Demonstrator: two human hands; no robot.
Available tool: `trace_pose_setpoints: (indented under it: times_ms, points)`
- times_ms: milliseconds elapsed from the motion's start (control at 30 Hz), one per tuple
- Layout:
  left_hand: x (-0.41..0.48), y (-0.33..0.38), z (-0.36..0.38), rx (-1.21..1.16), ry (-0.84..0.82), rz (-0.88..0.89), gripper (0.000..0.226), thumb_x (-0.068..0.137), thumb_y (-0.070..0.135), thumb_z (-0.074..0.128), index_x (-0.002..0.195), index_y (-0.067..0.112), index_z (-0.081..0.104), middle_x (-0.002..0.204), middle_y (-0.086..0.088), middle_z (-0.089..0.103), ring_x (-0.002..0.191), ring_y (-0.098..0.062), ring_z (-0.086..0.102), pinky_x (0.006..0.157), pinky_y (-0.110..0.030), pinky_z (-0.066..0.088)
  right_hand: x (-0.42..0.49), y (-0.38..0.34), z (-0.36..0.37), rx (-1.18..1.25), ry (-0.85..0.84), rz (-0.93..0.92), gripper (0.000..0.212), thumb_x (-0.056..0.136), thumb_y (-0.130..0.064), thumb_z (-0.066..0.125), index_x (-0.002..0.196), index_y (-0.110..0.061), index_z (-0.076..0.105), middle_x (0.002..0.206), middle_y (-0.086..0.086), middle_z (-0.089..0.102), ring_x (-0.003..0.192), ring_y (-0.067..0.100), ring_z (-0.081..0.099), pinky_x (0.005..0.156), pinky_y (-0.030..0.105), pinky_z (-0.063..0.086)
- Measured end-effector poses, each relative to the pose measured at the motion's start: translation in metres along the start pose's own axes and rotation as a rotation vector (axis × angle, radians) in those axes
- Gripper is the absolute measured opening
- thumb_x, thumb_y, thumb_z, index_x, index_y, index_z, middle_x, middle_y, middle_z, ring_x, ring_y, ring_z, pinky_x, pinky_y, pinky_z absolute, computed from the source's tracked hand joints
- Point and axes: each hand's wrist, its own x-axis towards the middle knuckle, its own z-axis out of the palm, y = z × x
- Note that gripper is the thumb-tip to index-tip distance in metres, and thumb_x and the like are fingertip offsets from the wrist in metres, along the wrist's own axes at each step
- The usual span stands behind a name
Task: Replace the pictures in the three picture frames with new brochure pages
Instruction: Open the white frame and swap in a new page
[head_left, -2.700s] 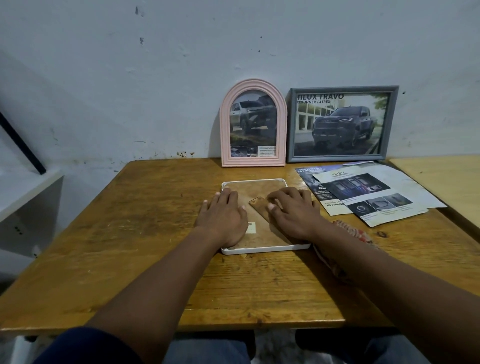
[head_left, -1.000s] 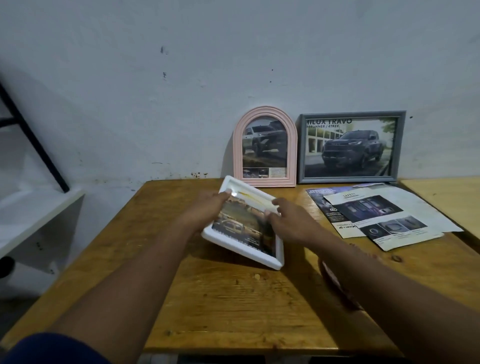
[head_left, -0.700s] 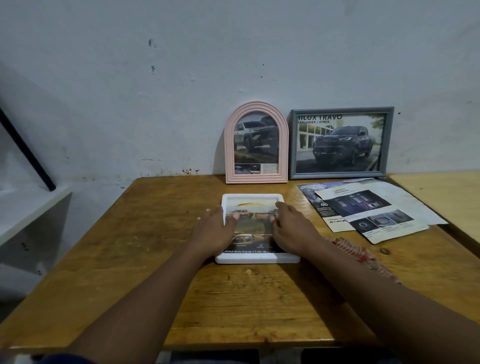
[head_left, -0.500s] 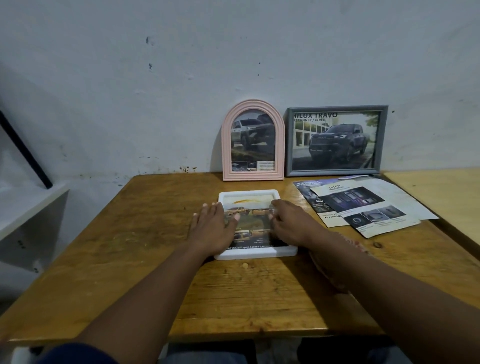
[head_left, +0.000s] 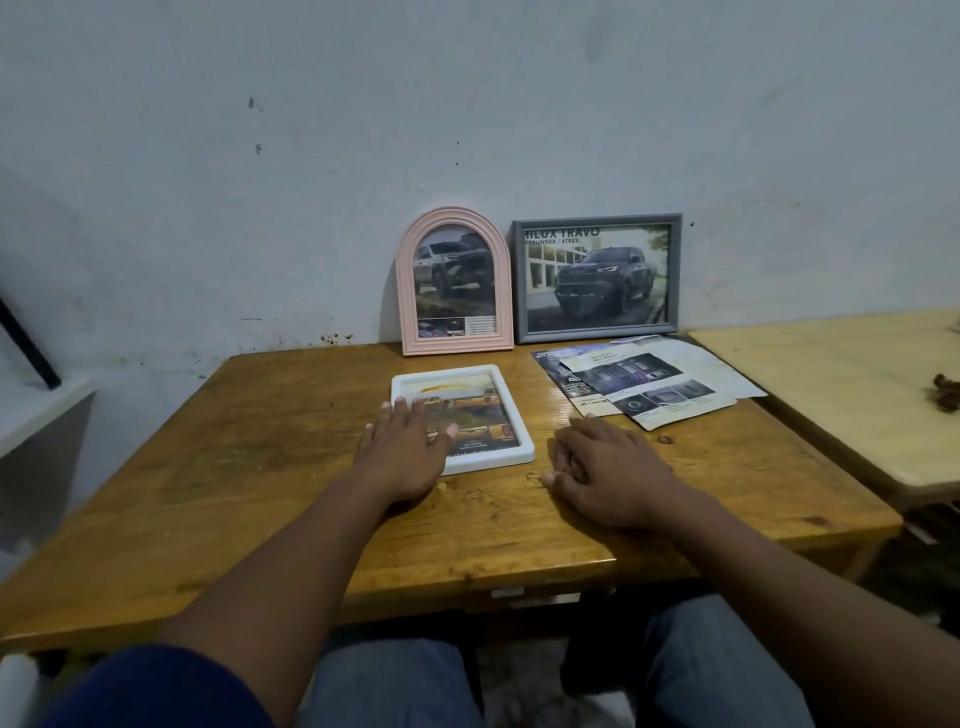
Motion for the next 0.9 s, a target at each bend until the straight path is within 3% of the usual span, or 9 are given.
trace_pose_setpoints:
  times_ms: [100,167,267,367,433,500,567,767,900]
  points:
    - [-0.006,-0.002,0.0,-0.029,-0.003,0.001,0.077,0.101,0.065,0.02,0.162,0.021,0.004,0.169,-0.006,-0.006,0.155,-0.026,-0.009,0.123,-0.048,-0.001,-0.01,-0.001,0.01,-0.039,0.069,0.058,0.069,0.094,-0.069,0.029,0.152,-0.033,0.021,0.166,0.002,0.006,0.153,0.027,-0.001,0.117,0.06,0.004]
    - [-0.009,-0.003,-0.002,-0.073,-0.001,0.01,0.075,0.102,0.063,0.022,0.162,0.022,0.006,0.17,-0.004,-0.004,0.156,-0.025,-0.006,0.123,-0.047,0.0,-0.012,-0.003,0.014,-0.012,0.114,0.119,0.065,0.095,-0.066,0.03,0.15,-0.033,0.023,0.166,0.004,0.009,0.152,0.031,0.005,0.116,0.062,0.013]
    - [-0.009,-0.005,-0.006,-0.128,0.02,0.031,0.072,0.103,0.061,0.023,0.162,0.023,0.01,0.17,-0.003,0.0,0.156,-0.023,-0.004,0.124,-0.047,0.003,-0.012,-0.003,0.013,-0.041,0.149,0.095,0.049,0.102,-0.049,0.032,0.145,-0.027,0.039,0.158,0.004,0.031,0.144,0.029,0.028,0.111,0.052,0.034]
    - [-0.002,-0.008,-0.009,-0.167,0.018,0.033,0.07,0.104,0.059,0.022,0.162,0.023,0.01,0.17,-0.002,0.001,0.156,-0.023,-0.005,0.124,-0.047,0.003,-0.002,-0.002,0.002,-0.061,0.181,0.044,0.037,0.103,-0.034,0.038,0.132,-0.023,0.058,0.138,0.003,0.056,0.123,0.028,0.049,0.098,0.041,0.044]
    - [0.004,-0.009,-0.012,-0.176,0.016,0.03,0.07,0.104,0.059,0.023,0.162,0.023,0.01,0.17,-0.002,0.0,0.156,-0.023,-0.005,0.124,-0.047,0.002,0.009,-0.002,-0.015,0.085,0.134,0.083,0.029,0.103,-0.033,0.043,0.114,-0.02,0.067,0.113,0.004,0.067,0.103,0.022,0.061,0.083,0.035,0.049]
    - [0.011,-0.014,-0.014,-0.182,0.026,0.016,0.071,0.103,0.059,0.022,0.162,0.022,0.01,0.17,-0.002,0.0,0.156,-0.022,-0.005,0.124,-0.046,0.002,0.026,-0.004,-0.037,0.244,0.029,0.118,0.026,0.102,-0.032,0.047,0.099,-0.017,0.068,0.094,0.006,0.068,0.083,0.018,0.064,0.069,0.033,0.051]
    - [0.019,-0.02,-0.016,-0.183,0.037,-0.002,0.07,0.104,0.058,0.022,0.162,0.021,0.01,0.17,-0.002,0.001,0.156,-0.021,-0.004,0.125,-0.046,0.003,0.051,-0.01,-0.056,0.282,0.018,0.074,0.027,0.101,-0.03,0.049,0.093,-0.013,0.067,0.086,0.007,0.067,0.076,0.02,0.063,0.063,0.033,0.05]
    - [0.039,-0.043,-0.015,-0.158,0.036,-0.021,0.063,0.108,0.045,0.024,0.162,0.015,0.011,0.17,-0.004,0.005,0.156,-0.021,-0.001,0.124,-0.042,0.003,0.142,-0.07,-0.069,0.286,0.068,-0.086,0.016,0.1,-0.027,0.051,0.098,-0.021,0.065,0.095,0.005,0.065,0.08,0.017,0.057,0.059,0.028,0.04]
    - [0.037,-0.046,-0.011,-0.088,0.064,0.003,0.06,0.109,0.042,0.022,0.161,0.014,0.013,0.169,-0.004,0.008,0.156,-0.02,0.001,0.124,-0.04,0.003,0.182,-0.107,-0.039,0.185,0.059,-0.192,0.027,0.099,-0.028,0.052,0.118,-0.016,0.067,0.115,0.006,0.066,0.103,0.024,0.057,0.08,0.035,0.047]
